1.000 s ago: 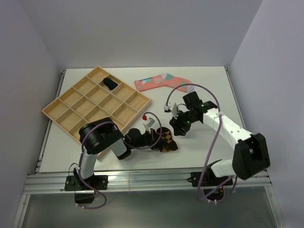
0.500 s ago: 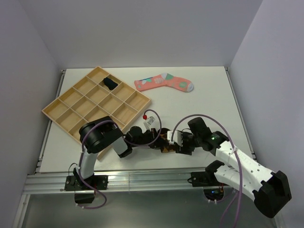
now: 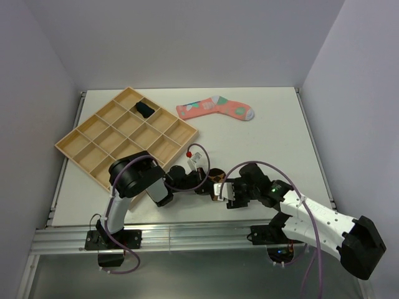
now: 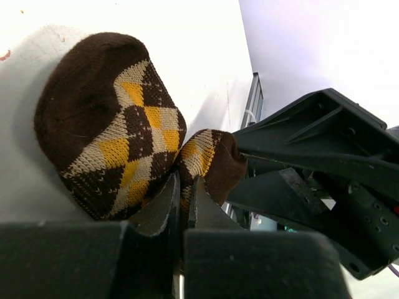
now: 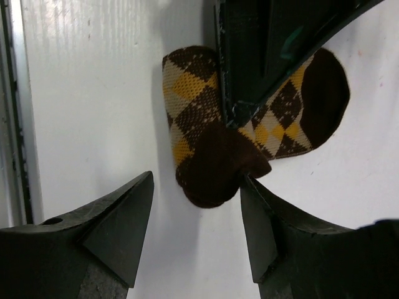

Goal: Roll the socks
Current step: Roll the sock at the center of the board.

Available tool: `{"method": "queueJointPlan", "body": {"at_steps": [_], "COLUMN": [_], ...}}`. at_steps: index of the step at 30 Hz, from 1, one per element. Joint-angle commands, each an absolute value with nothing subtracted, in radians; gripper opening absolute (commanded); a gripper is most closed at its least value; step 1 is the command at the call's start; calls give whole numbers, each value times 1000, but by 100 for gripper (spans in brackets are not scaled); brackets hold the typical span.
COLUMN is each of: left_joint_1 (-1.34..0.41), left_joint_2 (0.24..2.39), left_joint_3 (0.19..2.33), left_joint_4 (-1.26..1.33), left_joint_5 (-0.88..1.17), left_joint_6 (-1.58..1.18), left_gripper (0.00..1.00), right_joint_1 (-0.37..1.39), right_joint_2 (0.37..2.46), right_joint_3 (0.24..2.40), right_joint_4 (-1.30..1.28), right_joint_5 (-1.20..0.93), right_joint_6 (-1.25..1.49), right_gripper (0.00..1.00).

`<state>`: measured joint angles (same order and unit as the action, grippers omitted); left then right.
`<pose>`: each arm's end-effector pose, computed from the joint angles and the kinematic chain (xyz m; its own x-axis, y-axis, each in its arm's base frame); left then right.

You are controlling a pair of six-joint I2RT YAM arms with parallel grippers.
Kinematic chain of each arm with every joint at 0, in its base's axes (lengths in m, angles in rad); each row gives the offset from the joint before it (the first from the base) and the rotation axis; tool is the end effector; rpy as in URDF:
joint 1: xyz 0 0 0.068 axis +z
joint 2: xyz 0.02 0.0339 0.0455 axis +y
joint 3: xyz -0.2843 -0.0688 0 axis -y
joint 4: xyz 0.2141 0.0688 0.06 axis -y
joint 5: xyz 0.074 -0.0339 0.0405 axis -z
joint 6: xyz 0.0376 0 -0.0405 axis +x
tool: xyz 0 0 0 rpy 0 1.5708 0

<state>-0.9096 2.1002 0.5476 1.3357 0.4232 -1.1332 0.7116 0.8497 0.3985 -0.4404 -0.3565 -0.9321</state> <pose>0.1924 -0.2725 0.1226 -0.9309 -0.1484 -0.3338 0.2896 0.2570 -0.9220 0.0821 0.0881 0.2027 0.2734 -0.7578 -0.5925 -0.9369 -0.0702 -0.3425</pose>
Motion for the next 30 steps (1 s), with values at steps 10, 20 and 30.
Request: {"method": "queueJointPlan", "body": {"at_steps": [10, 20, 30], "left_joint_1": [-904, -885, -885], "left_joint_2": [2238, 2252, 1959], "left_joint_3": [477, 499, 456], "left_joint_4": [1008, 1023, 846], "left_joint_5": [538, 626, 393], "left_joint_6": [-1091, -1094, -979], "left_gripper": [0, 0, 31], "right_joint_1": [822, 819, 683], "right_joint_2": [997, 1209, 1314], "right_joint_3": [351, 462, 630], "right_joint_4": [-213, -225, -521], "right_joint_5": [-265, -288, -416], "right_joint_6": [-923, -884, -914], "right_gripper": [65, 32, 11]}}
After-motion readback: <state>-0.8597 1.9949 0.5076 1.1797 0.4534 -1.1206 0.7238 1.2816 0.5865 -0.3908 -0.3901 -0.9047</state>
